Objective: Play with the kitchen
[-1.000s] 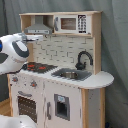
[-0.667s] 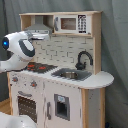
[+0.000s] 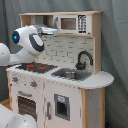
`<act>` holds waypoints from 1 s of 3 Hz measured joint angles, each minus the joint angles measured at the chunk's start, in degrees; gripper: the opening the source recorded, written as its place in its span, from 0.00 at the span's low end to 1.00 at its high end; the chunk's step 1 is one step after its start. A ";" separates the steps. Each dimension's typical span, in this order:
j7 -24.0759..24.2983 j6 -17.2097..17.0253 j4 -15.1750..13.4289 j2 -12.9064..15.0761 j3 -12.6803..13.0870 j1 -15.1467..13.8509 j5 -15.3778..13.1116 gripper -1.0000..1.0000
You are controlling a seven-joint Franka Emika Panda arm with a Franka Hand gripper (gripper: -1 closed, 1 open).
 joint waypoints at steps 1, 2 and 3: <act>-0.12 1.43 1.97 3.38 2.83 -3.92 -0.06 1.00; -0.12 1.82 4.51 5.40 6.05 -7.59 -0.06 1.00; -0.11 1.81 7.35 6.73 9.11 -11.34 -0.06 1.00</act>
